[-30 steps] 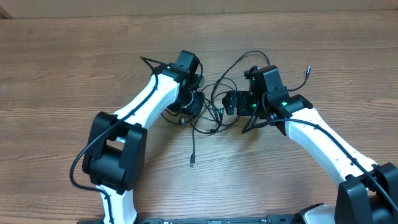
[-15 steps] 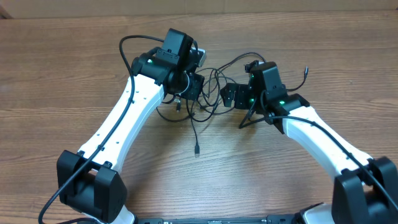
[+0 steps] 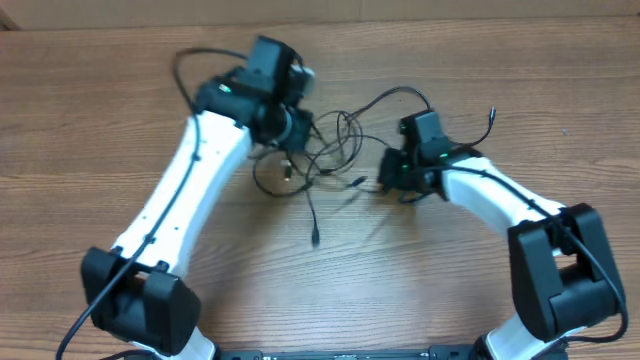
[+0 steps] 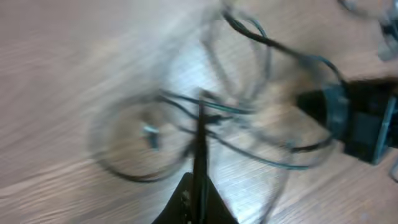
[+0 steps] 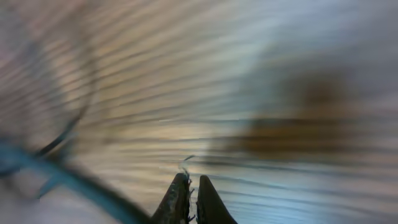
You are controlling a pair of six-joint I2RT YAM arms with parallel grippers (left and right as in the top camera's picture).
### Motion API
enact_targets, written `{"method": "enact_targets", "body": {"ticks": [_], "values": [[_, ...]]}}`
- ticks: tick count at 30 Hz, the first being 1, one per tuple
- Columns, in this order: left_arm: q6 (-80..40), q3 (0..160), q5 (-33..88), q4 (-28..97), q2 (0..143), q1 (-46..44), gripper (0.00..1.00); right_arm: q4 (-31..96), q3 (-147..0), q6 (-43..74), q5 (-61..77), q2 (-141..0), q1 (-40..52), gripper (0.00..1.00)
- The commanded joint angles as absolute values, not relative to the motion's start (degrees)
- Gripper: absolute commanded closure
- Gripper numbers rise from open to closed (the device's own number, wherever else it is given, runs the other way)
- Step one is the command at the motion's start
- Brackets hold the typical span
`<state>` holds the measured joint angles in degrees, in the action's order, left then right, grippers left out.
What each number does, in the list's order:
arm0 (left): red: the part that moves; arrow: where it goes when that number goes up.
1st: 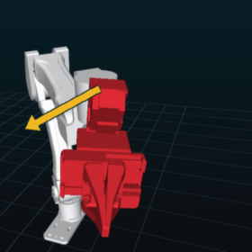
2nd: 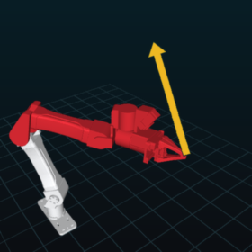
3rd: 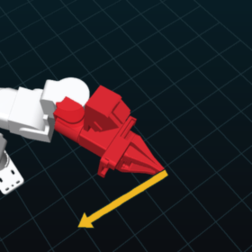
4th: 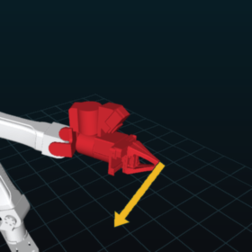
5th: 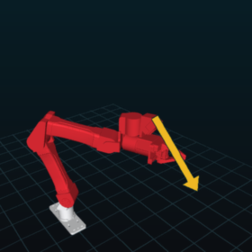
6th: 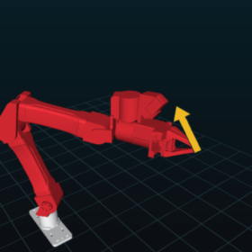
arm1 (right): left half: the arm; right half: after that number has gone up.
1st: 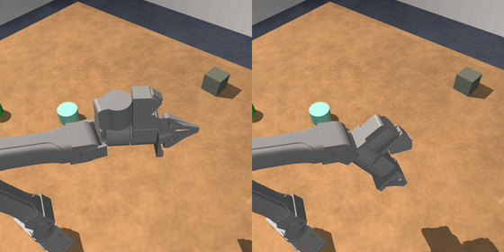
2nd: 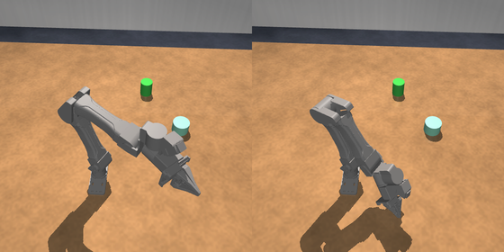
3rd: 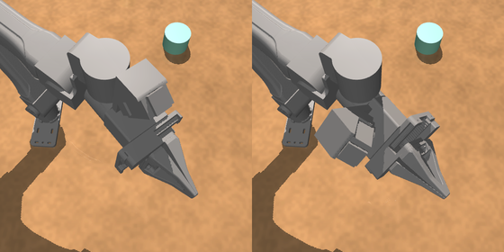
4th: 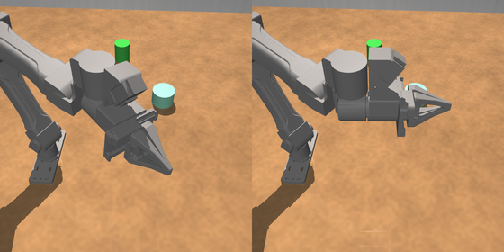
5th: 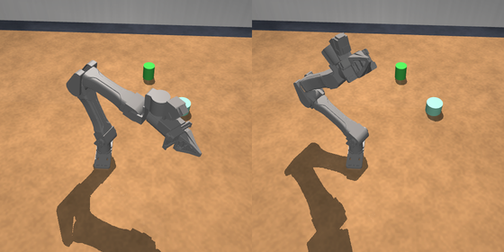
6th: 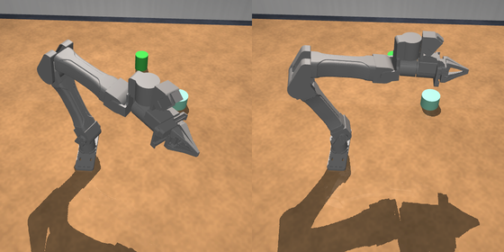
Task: Untangle cables
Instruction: 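Pull the grippers apart, stretching the black cable left and right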
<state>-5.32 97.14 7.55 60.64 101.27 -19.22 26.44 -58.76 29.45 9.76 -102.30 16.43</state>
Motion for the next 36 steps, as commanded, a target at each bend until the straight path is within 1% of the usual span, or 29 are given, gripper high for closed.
{"method": "enact_targets", "body": {"ticks": [1,7,15,19,23,24,25,26,27,28,30,32,33,34,36], "values": [[-3.86,106.37,3.88,61.8,98.85,-13.21,0.96,30.06,-58.94,31.48,0.32,-99.66,8.75,0.96],[-9.02,114.58,4.08,62.19,98.65,-1.85,0.96,34.22,-58.94,25.87,-1.65,-99.11,-7.03,0.96],[-15.25,115.28,4.14,63.24,98.65,11.94,0.96,35.46,-58.94,25.26,-1.3,-99.11,-26.06,0.96],[-17.65,115.26,7.22,64.51,98.67,17.08,0.96,35.44,-58.94,25.23,2.76,-99.11,-32.05,0.96],[-16.25,115.24,16.05,64.77,98.67,18.04,0.96,35.2,-58.94,24.95,5.08,-99.11,-32.58,0.96],[-13.56,115.24,21.17,64.75,98.67,17.89,0.96,35.07,-58.94,24.18,6.83,-99.11,-31.97,0.92],[-11.27,115.24,24.97,64.75,98.7,17.56,0.96,34.92,-58.94,22.92,8.51,-99.11,-31.33,0.82],[-7.09,115.24,31.24,64.86,98.72,16.91,0.96,34.79,-58.94,21.28,10.52,-99.11,-30.22,0.69],[-3.7,115.24,35.7,65.21,98.72,16.19,0.96,34.76,-58.94,20.27,11.9,-99.11,-29.12,0.58],[-0.51,115.24,39.9,65.69,98.72,15.38,0.96,34.79,-58.94,19.29,13.1,-99.11,-27.92,0.5],[4.99,115.24,46.76,66.96,98.72,13.06,0.96,34.89,-58.94,17.72,15.55,-99.11,-24.88,0.39],[8.25,115.24,48.42,68.38,98.72,9.61,0.96,35.07,-58.98,16.58,17.5,-99.09,-21.5,0.31],[9.28,115.24,47.57,68.9,98.72,7.84,0.96,35.31,-59.0,16.58,17.5,-99.09,-19.94,0.11],[9.72,115.24,46.13,69.19,98.72,6.39,0.96,35.51,-59.0,16.6,17.5,-99.0,-18.48,0.0],[9.63,115.24,41.1,69.25,98.74,3.22,0.96,35.66,-59.0,16.62,17.47,-98.72,-15.57,0.0]]}}
